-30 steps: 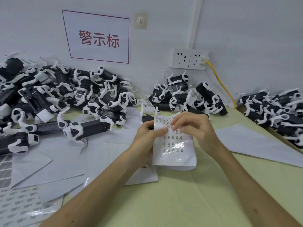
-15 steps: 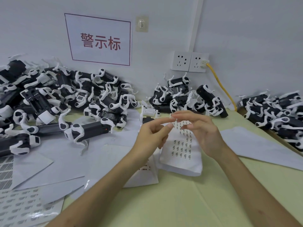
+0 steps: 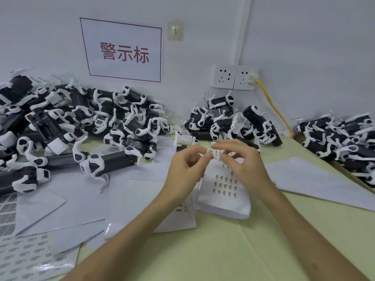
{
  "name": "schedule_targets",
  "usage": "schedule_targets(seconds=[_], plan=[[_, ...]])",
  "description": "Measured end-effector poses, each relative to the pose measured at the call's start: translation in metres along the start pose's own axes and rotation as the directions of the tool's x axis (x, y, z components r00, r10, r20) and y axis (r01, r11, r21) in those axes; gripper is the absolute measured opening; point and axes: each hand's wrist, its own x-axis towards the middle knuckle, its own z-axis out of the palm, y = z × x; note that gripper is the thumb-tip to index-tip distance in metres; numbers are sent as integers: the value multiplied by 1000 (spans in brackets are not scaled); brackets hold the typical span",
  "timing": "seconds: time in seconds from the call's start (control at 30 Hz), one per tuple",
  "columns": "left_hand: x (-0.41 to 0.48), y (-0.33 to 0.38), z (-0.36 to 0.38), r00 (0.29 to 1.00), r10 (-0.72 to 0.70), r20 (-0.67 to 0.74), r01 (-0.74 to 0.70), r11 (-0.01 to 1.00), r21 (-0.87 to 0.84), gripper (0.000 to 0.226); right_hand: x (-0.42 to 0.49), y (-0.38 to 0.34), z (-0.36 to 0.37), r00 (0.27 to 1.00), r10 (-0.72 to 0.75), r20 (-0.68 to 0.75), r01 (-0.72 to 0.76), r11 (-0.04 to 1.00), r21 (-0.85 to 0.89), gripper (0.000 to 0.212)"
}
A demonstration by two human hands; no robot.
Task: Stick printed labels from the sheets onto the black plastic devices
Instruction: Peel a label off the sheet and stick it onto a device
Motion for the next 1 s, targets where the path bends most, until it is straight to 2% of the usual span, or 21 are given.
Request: schedule_targets(seconds=[0.03,0.1,0.17,0.3,0.43,0.57,0.67,0.73,0.77,0.83,0.9,1.0], plan=[[-1,-3,0,999,37,-8,-36,989,144,18,-1,0,1,998,-44,-38,42,997,-65,31],[-3,-7,0,993,117,-5,-100,873,477,16,-3,-2,1,989,-130,-77,122,988,-100,27],[-5,-8,-1,987,162,11,-134,772,621,14,-3,-4,3,978,-201,-50,193,973,-126,24],[-4,-8,-1,978,200,53,-181,703,688,9,-5,-2,11,970,-244,-8,238,952,-194,19],[-5,-9,-1,979,194,62,-180,682,709,11,-3,3,9,954,-300,-26,286,931,-228,15],[-4,-9,-2,980,193,55,-172,667,725,14,-2,7,10,963,-270,17,265,928,-260,13],[0,-9,-4,952,303,-47,-157,614,773,19,-3,7,11,966,-254,48,257,934,-248,13],[7,-10,-11,932,325,-163,-69,599,798,15,-3,6,10,967,-253,22,251,939,-234,11],[10,-12,-16,935,284,-212,3,591,806,16,-3,6,9,969,-247,-2,240,945,-223,10],[14,-16,-27,967,99,-236,132,599,790,24,-2,6,7,976,-214,-49,201,961,-192,9],[14,-20,-32,974,-68,-216,211,619,756,13,-2,6,5,983,-170,-70,156,973,-167,12],[14,-24,-32,977,-92,-192,208,616,760,23,-3,8,5,991,-129,-45,121,981,-153,20]])
